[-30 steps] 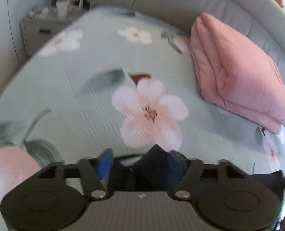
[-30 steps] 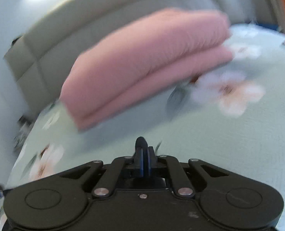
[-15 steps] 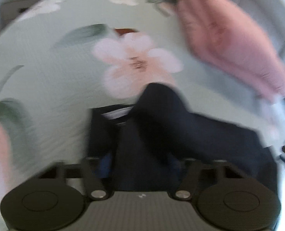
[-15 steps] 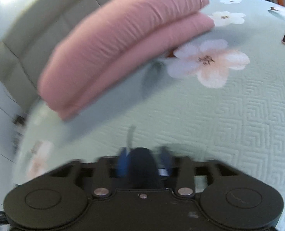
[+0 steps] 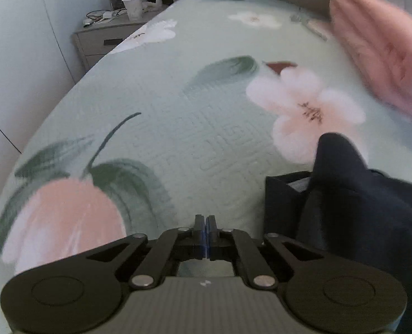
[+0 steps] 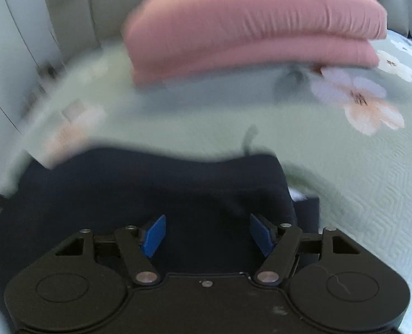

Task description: Fold large clothes

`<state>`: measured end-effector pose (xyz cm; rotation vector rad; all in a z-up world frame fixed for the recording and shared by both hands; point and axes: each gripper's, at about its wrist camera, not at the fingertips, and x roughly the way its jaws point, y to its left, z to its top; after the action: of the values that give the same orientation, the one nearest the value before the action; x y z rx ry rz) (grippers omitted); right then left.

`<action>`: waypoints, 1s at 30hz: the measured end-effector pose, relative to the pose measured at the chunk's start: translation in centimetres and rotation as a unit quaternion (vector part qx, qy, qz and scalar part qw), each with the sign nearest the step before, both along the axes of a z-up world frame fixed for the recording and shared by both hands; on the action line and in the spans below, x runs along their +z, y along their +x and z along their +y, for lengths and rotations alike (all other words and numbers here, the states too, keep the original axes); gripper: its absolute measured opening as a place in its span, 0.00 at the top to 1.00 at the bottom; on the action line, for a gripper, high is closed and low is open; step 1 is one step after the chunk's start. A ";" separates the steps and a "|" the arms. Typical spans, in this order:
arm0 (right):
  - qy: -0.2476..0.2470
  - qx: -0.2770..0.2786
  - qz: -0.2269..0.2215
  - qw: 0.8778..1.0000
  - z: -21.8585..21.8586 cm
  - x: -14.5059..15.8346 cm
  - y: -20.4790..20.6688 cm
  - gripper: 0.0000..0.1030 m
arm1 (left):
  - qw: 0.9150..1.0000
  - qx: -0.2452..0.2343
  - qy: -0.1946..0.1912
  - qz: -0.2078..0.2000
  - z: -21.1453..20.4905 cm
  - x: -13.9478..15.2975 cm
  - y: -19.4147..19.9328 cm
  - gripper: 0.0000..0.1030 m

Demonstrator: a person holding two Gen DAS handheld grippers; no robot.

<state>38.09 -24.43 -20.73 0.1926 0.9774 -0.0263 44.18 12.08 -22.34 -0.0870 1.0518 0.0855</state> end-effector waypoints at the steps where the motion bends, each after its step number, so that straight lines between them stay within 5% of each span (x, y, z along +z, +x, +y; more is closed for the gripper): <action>1: -0.003 -0.001 0.013 1.000 -0.1 -1.1 0.5 0.21 | 1.000 -0.008 -0.014 -0.007 0.1 0.7 -0.7 0.91; 5: 0.012 -0.046 -0.004 0.999 -0.5 0.3 -0.5 0.21 | 0.995 -0.094 -0.024 -0.035 -2.8 5.3 -3.7 0.73; 7: 0.065 -0.027 -0.031 0.997 0.2 2.3 -2.5 0.19 | 0.988 -0.141 -0.050 -0.036 -5.6 6.8 -5.0 0.41; 10: 0.105 0.045 -0.017 0.993 3.3 3.9 -4.9 0.16 | 0.962 -0.254 -0.100 -0.015 -10.9 7.5 -8.5 0.31; 13: 0.058 0.127 0.034 0.990 7.3 2.7 -6.8 0.16 | 0.940 -0.333 -0.068 0.038 -15.7 4.9 -11.3 0.30; 15: -0.008 0.155 0.064 0.986 8.8 0.6 -8.0 0.09 | 0.941 -0.332 -0.017 0.061 -16.5 2.0 -12.2 0.25; 17: -0.060 0.149 0.095 0.982 8.4 -2.4 -8.9 0.00 | 0.946 -0.316 -0.041 0.055 -15.0 0.9 -12.7 0.23; 20: -0.023 0.153 0.064 0.986 5.7 -3.3 -10.7 0.01 | 0.950 -0.308 -0.012 0.055 -14.4 2.4 -13.6 0.22; 23: -0.058 0.123 0.075 0.988 5.8 -1.7 -11.4 0.04 | 0.959 -0.275 -0.052 0.052 -13.9 5.1 -14.4 0.31; 26: -0.031 0.110 0.045 0.992 7.7 1.0 -12.7 0.03 | 0.943 -0.318 -0.080 0.054 -15.8 5.6 -15.8 0.25; 28: 0.009 0.132 0.007 0.991 9.7 2.2 -13.1 0.03 | 0.934 -0.349 -0.027 0.074 -17.4 4.1 -16.2 0.20; 30: -0.014 0.166 0.005 0.986 12.7 1.4 -12.9 0.02 | 0.934 -0.346 -0.002 0.090 -17.1 2.4 -16.1 0.12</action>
<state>25.17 -11.77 -19.37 0.0017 1.0079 0.2646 28.05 -5.04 -19.92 0.2971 1.2136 -0.5579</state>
